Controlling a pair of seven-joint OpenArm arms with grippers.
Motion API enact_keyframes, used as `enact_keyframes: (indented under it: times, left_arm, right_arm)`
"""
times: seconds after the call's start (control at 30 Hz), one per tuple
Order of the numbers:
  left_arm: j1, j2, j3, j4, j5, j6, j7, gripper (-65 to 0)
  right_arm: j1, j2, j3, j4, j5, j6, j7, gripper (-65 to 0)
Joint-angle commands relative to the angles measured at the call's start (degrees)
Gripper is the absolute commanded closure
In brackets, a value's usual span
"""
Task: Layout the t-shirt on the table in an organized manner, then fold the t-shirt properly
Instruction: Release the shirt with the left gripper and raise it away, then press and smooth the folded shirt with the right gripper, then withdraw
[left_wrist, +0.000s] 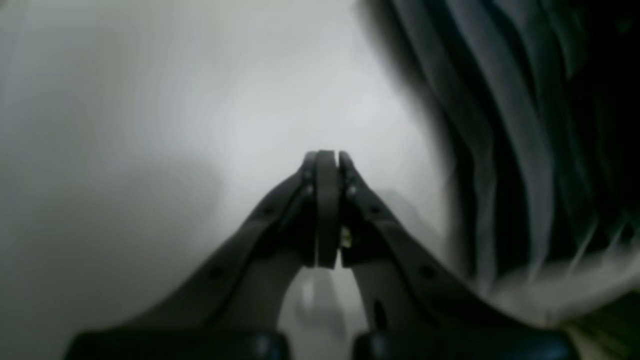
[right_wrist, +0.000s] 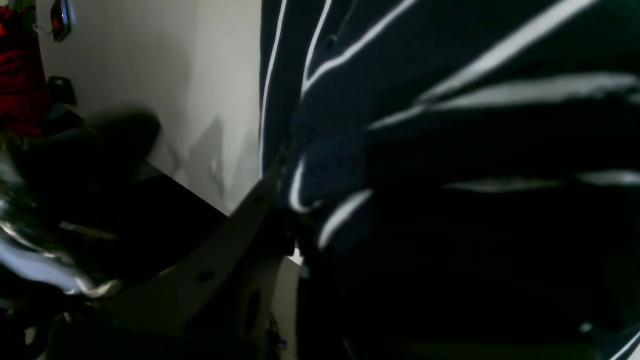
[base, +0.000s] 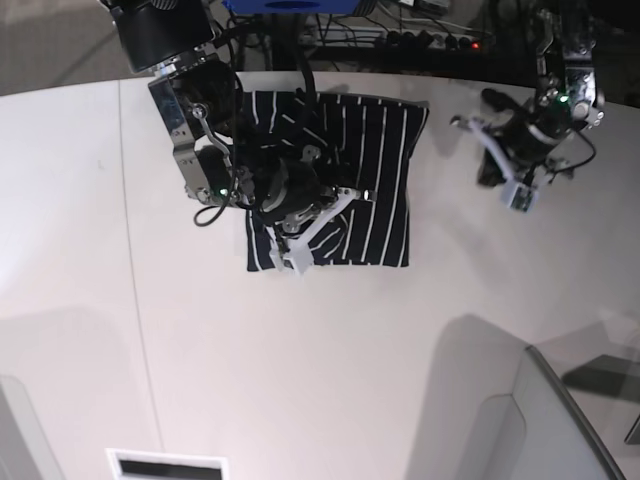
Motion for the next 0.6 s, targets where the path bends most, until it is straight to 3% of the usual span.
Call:
enact_keyframes:
  times: [0.0, 0.2, 0.47, 0.57]
  left_arm:
    - [0.55, -0.91, -1.62, 1.19, 1.28, 0.29, 0.39, 0.0]
    - [6.88, -0.74, -7.42, 1.36, 5.77, 0.20, -1.28, 0.0]
    - [8.38, -0.74, -11.02, 1.36, 6.12, 0.11, -1.37, 0.0]
    - [8.38, -0.74, -11.11, 1.36, 6.12, 0.11, -1.37, 0.0]
  right_arm:
    - [0.98, -0.59, -0.18, 1.08, 0.95, 0.44, -0.14, -4.1]
    - [2.21, -0.59, -2.29, 1.43, 0.77, 0.44, -1.46, -23.3]
    - [4.05, -0.59, -8.88, 1.43, 0.69, 0.09, -0.05, -27.6]
    - [4.93, -0.59, -9.93, 1.43, 0.60, 0.09, -0.05, -41.4]
